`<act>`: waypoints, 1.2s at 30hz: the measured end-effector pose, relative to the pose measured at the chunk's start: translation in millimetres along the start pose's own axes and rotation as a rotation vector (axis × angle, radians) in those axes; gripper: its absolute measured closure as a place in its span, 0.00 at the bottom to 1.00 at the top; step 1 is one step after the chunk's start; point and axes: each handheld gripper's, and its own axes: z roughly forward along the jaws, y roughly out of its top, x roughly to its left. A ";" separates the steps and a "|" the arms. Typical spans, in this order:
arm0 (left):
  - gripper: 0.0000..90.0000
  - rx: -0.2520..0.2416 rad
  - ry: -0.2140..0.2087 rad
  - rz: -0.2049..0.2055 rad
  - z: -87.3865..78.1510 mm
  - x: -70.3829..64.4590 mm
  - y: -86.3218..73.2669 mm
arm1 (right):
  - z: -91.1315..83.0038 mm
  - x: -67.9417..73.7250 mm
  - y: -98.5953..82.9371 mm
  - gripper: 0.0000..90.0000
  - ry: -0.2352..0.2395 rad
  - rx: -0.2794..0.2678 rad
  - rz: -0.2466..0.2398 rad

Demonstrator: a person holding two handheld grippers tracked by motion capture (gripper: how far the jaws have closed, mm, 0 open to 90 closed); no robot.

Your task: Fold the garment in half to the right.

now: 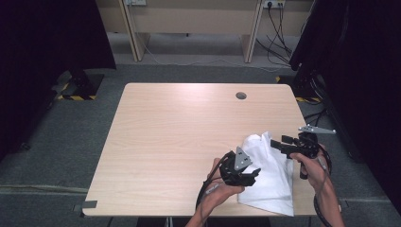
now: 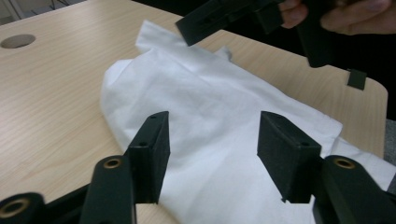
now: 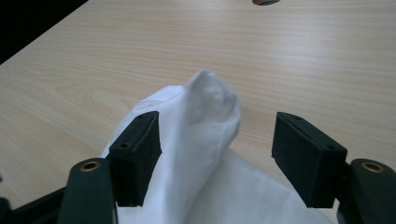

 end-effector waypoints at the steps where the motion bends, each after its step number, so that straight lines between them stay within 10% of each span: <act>1: 0.44 0.002 0.003 -0.014 -1.5 2.0 -0.8 | -1.0 2.1 -0.9 0.35 0.007 -0.001 0.005; 19: 0.28 0.092 0.071 -0.053 8.4 13.0 -32.6 | 12.8 16.1 -42.2 0.47 0.055 0.179 0.019; 26: 0.30 0.151 0.114 0.004 26.3 5.0 -36.7 | 11.6 18.7 -49.3 0.79 0.098 0.119 -0.012; 36: 0.36 0.202 0.171 0.048 35.2 -2.6 -41.8 | -18.1 32.9 -47.6 0.81 0.070 0.036 -0.021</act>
